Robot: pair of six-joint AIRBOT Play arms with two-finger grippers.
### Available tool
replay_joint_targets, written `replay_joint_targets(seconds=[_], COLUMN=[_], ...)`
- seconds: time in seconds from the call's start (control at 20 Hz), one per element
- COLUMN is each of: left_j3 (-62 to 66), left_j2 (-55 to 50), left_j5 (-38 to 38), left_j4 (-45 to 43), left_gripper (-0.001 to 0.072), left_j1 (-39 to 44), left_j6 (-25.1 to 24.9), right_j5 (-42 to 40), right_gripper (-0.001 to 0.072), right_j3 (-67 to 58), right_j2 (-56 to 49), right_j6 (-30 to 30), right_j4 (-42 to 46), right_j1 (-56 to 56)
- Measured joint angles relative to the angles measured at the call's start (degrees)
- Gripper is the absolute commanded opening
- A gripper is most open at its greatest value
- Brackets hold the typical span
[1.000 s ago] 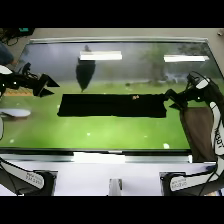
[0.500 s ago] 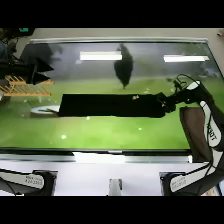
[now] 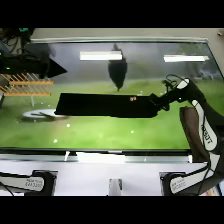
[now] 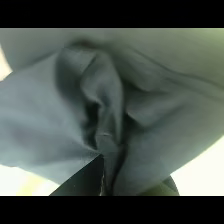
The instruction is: Fold the shirts.
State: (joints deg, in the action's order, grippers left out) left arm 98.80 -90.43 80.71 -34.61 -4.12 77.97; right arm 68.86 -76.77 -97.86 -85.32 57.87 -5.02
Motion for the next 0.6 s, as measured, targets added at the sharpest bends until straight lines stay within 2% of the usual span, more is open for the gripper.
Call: replay_joint_targets(seconds=[0.25,0.4,0.6], left_j3=[-11.5,-17.5,-20.1], left_j2=[-0.8,-3.4,-8.1], left_j5=[-10.1,-17.0,-22.1], left_j4=[0.1,0.1,2.4], left_gripper=[0.0039,0.0039,0.0039], left_j1=[14.3,21.3,28.7], left_j6=[-3.8,-3.8,-3.6], right_j5=[5.1,10.9,18.4], right_gripper=[0.0023,0.0023,0.0023], right_j3=[-0.1,-0.1,-0.1], right_j2=[10.1,16.6,25.6], right_j6=[-2.5,-4.3,-7.1], right_j4=[-0.3,1.2,4.9], right_j1=[0.2,0.2,0.2])
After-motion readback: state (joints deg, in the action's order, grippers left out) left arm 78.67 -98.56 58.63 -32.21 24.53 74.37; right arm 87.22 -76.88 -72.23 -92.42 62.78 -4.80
